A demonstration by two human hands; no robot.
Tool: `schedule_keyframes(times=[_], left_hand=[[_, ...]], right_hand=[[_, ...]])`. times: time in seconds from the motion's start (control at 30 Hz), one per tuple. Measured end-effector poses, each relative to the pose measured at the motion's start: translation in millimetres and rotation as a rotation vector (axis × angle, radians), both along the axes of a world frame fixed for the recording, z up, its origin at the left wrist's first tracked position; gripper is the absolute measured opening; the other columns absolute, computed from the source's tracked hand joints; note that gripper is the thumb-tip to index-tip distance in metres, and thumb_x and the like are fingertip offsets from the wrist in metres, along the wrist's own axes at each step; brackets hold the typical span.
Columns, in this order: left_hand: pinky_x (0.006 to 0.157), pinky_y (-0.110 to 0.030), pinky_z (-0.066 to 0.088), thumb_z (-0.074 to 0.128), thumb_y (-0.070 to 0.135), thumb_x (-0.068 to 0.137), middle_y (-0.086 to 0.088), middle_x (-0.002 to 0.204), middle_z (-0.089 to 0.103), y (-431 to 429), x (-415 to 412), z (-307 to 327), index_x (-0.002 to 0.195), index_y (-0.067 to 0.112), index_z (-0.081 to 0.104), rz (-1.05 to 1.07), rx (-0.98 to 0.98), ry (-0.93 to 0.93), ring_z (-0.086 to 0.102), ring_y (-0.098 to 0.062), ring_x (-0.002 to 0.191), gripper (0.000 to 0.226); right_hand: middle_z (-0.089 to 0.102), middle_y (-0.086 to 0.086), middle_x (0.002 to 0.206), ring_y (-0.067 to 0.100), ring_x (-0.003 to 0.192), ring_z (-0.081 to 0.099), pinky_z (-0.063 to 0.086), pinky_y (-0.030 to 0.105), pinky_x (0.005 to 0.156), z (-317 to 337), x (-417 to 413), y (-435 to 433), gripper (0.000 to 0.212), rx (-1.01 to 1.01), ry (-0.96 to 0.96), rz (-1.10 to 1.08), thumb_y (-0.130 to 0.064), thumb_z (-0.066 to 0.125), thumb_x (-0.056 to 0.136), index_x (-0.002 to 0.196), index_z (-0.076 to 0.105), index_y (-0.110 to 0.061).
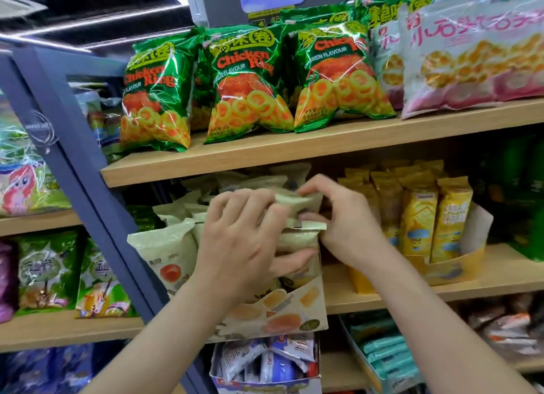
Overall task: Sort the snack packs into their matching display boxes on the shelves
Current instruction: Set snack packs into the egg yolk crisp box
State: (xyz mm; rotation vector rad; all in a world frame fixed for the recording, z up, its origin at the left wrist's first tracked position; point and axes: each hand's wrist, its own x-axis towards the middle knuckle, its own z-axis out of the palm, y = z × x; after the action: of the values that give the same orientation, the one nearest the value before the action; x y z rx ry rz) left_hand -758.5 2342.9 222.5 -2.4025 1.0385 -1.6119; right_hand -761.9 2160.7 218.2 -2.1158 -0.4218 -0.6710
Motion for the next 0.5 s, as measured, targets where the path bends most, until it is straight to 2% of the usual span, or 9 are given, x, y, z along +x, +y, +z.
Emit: schedule_keyframes(times=[0.07, 0.13, 0.23, 0.3, 0.33, 0.4, 0.5], left_hand=[[0.091, -0.046, 0.045, 0.053, 0.07, 0.083, -0.01, 0.124, 0.062, 2.0, -7.6, -3.9, 0.124, 0.016, 0.055, 0.087, -0.008, 0.148, 0.055, -0.029, 0.111, 0.068], [0.097, -0.046, 0.046, 0.045, 0.077, 0.079, -0.007, 0.136, 0.059, 4.0, -11.5, -2.1, 0.139, 0.021, 0.048, 0.231, 0.04, 0.333, 0.054, -0.028, 0.124, 0.082], [0.103, -0.045, 0.043, 0.036, 0.085, 0.074, -0.002, 0.137, 0.059, -4.2, -13.6, 9.0, 0.145, 0.024, 0.044, 0.365, 0.098, 0.494, 0.051, -0.023, 0.131, 0.094], [0.111, -0.045, 0.033, 0.038, 0.085, 0.074, 0.002, 0.145, 0.051, -11.3, -12.6, 10.2, 0.151, 0.027, 0.03, 0.407, 0.118, 0.565, 0.039, -0.022, 0.139, 0.097], [0.111, -0.044, 0.032, 0.04, 0.084, 0.075, 0.002, 0.146, 0.049, -14.6, -11.6, 10.6, 0.152, 0.027, 0.027, 0.418, 0.134, 0.573, 0.036, -0.022, 0.14, 0.097], [0.107, -0.045, 0.034, 0.044, 0.078, 0.076, 0.001, 0.141, 0.048, -19.5, -10.7, 13.7, 0.149, 0.025, 0.029, 0.414, 0.147, 0.576, 0.036, -0.023, 0.134, 0.091], [0.109, -0.047, 0.032, 0.05, 0.071, 0.078, 0.001, 0.142, 0.042, -18.0, -9.8, 20.3, 0.148, 0.025, 0.028, 0.376, 0.149, 0.6, 0.033, -0.023, 0.132, 0.086]], right_hand=[[0.063, -0.021, 0.095, -0.005, 0.09, 0.057, 0.046, 0.018, 0.07, -8.0, 1.8, 3.6, 0.037, -0.009, 0.081, 0.0, -0.005, 0.07, 0.085, 0.098, 0.06, -0.038], [0.062, -0.023, 0.097, -0.004, 0.093, 0.057, 0.049, 0.019, 0.073, -7.5, 4.0, -0.3, 0.037, 0.017, 0.148, 0.009, -0.007, 0.067, 0.088, 0.098, 0.06, -0.041], [0.064, -0.019, 0.111, 0.003, 0.106, 0.058, 0.052, 0.026, 0.088, -0.1, 2.7, -8.9, 0.024, 0.042, 0.203, 0.06, -0.025, 0.052, 0.1, 0.111, 0.062, -0.044], [0.057, -0.014, 0.13, 0.006, 0.125, 0.048, 0.044, 0.031, 0.103, -1.6, -3.7, -9.2, 0.03, 0.054, 0.111, -0.003, -0.037, 0.041, 0.103, 0.127, 0.06, -0.04], [0.05, -0.014, 0.139, 0.005, 0.133, 0.04, 0.037, 0.029, 0.109, -3.2, -10.5, -4.8, 0.037, 0.035, 0.032, -0.043, -0.043, 0.038, 0.101, 0.133, 0.057, -0.038], [0.04, -0.015, 0.149, 0.003, 0.141, 0.029, 0.029, 0.025, 0.112, -11.6, -20.8, 8.6, 0.049, -0.067, -0.077, -0.059, -0.053, 0.035, 0.097, 0.14, 0.052, -0.036], [0.047, -0.006, 0.149, 0.013, 0.14, 0.038, 0.042, 0.045, 0.109, -35.7, -14.2, 15.5, 0.047, -0.174, -0.107, -0.125, -0.043, 0.037, 0.101, 0.143, 0.05, -0.026]])
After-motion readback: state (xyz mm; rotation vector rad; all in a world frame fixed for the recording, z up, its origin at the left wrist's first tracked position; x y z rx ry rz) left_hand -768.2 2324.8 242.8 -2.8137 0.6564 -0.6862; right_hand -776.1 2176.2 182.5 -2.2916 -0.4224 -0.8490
